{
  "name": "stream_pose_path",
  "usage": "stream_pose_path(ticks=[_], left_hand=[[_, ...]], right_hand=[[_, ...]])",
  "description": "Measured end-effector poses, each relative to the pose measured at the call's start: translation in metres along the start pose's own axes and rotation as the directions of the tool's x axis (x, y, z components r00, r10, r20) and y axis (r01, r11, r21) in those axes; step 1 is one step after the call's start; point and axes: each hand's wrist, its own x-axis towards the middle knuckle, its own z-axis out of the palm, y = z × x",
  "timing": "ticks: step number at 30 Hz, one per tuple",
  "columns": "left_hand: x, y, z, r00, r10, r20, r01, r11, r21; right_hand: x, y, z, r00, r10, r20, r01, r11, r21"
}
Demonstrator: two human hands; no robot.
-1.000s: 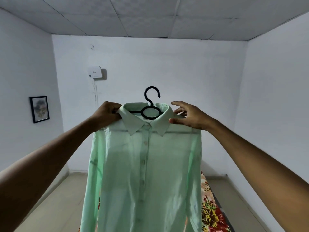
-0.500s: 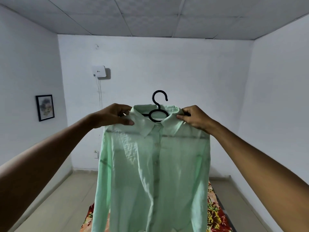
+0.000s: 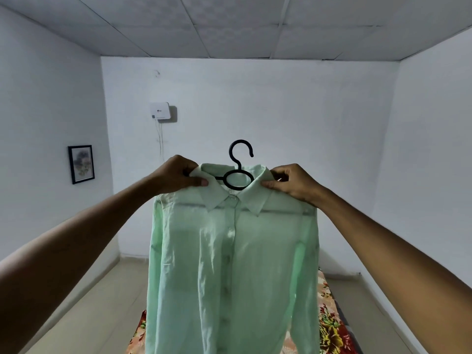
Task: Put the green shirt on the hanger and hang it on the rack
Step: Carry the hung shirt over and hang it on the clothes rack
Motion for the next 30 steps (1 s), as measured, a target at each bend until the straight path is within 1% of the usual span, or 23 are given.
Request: stream_pose_path(ticks=[3, 8, 10, 12, 14, 16, 18, 20, 21, 23, 24, 26, 28, 30], left_hand=[[-0.011, -0.001, -0.007, 0.999, -0.051, 0.001, 0.051, 0.998, -0.027], [-0.05, -0.002, -0.03, 0.984, -0.158, -0.079, 0.159, 0.987, 0.01], [-0.077, 0.0, -0.047, 0.969, -0.208, -0.135, 0.215, 0.976, 0.035], [-0.112, 0.005, -0.068, 0.959, -0.214, -0.186, 0.227, 0.972, 0.052], [-0.157, 0.013, -0.089, 0.928, -0.264, -0.263, 0.288, 0.956, 0.053], [-0.204, 0.028, -0.111, 0.901, -0.298, -0.316, 0.342, 0.935, 0.09], [-0.258, 0.036, -0.139, 0.875, -0.328, -0.357, 0.4, 0.904, 0.149], [-0.334, 0.059, -0.173, 0.798, -0.374, -0.473, 0.501, 0.847, 0.176], [-0.345, 0.062, -0.181, 0.793, -0.389, -0.469, 0.508, 0.848, 0.154], [-0.406, 0.089, -0.209, 0.737, -0.426, -0.525, 0.572, 0.807, 0.148], [-0.436, 0.102, -0.222, 0.722, -0.435, -0.539, 0.591, 0.792, 0.153], [-0.513, 0.135, -0.254, 0.672, -0.415, -0.613, 0.618, 0.77, 0.157], [-0.586, 0.168, -0.282, 0.656, -0.377, -0.654, 0.634, 0.745, 0.206], [-0.657, 0.215, -0.302, 0.623, -0.373, -0.688, 0.683, 0.688, 0.245]], right_hand=[[0.002, -0.005, 0.007, 1.0, 0.013, -0.014, -0.013, 0.999, 0.034], [0.012, -0.017, 0.036, 1.0, -0.018, -0.009, 0.019, 0.997, 0.072], [0.018, -0.026, 0.057, 0.998, -0.055, 0.03, 0.052, 0.992, 0.111], [0.02, -0.041, 0.083, 0.993, -0.11, 0.047, 0.102, 0.983, 0.152], [0.016, -0.064, 0.114, 0.981, -0.179, 0.074, 0.161, 0.968, 0.194], [0.01, -0.091, 0.145, 0.965, -0.235, 0.12, 0.202, 0.95, 0.237], [0.001, -0.127, 0.18, 0.935, -0.308, 0.174, 0.249, 0.922, 0.295], [-0.015, -0.181, 0.229, 0.869, -0.422, 0.257, 0.313, 0.873, 0.374], [-0.017, -0.191, 0.236, 0.867, -0.427, 0.257, 0.304, 0.862, 0.406], [-0.03, -0.238, 0.275, 0.831, -0.47, 0.298, 0.294, 0.825, 0.482], [-0.039, -0.262, 0.292, 0.809, -0.5, 0.308, 0.306, 0.807, 0.506], [-0.067, -0.326, 0.336, 0.734, -0.592, 0.332, 0.357, 0.753, 0.553], [-0.102, -0.384, 0.373, 0.685, -0.644, 0.339, 0.381, 0.714, 0.588], [-0.144, -0.447, 0.412, 0.601, -0.717, 0.353, 0.392, 0.65, 0.651]])
